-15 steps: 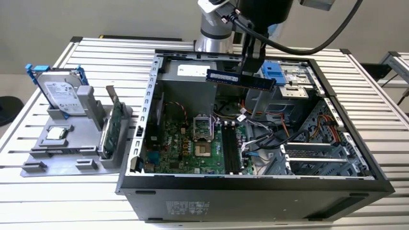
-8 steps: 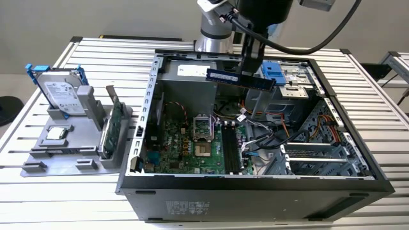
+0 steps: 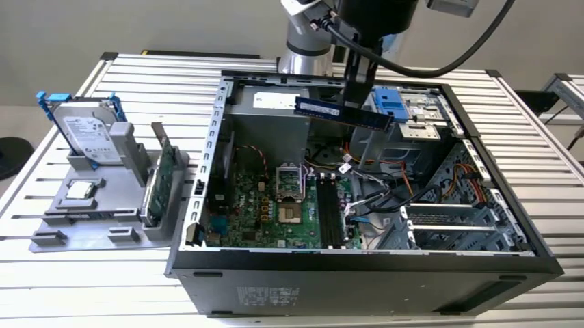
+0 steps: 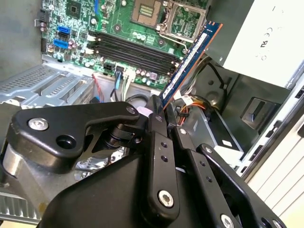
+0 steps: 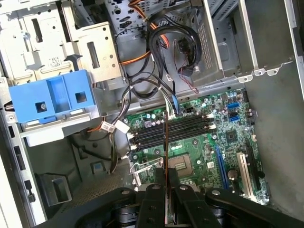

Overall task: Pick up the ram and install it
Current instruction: 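Insert the ram into the slot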

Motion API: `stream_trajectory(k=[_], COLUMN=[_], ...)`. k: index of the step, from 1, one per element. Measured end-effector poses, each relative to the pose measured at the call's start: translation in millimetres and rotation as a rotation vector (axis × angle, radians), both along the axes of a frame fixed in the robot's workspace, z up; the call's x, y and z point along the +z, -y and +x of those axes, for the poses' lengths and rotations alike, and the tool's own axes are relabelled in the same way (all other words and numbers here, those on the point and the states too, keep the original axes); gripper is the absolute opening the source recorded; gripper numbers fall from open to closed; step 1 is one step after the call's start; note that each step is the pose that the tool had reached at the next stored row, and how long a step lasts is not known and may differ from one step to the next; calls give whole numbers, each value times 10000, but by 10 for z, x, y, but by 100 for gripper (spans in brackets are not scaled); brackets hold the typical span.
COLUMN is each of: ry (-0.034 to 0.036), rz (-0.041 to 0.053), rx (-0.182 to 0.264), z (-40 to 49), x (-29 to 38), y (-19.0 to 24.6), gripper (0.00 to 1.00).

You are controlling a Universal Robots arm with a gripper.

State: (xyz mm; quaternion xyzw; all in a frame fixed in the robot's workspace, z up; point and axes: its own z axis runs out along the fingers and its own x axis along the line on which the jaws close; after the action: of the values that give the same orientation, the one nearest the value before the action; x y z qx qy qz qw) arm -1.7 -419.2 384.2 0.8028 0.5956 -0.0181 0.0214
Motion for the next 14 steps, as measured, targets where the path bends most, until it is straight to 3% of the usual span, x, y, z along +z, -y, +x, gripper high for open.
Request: stream_trajectory(k=[14], ry=[0], rz=[0], rx=[-559], z=[0], x=[0], y=[0], gripper=[0])
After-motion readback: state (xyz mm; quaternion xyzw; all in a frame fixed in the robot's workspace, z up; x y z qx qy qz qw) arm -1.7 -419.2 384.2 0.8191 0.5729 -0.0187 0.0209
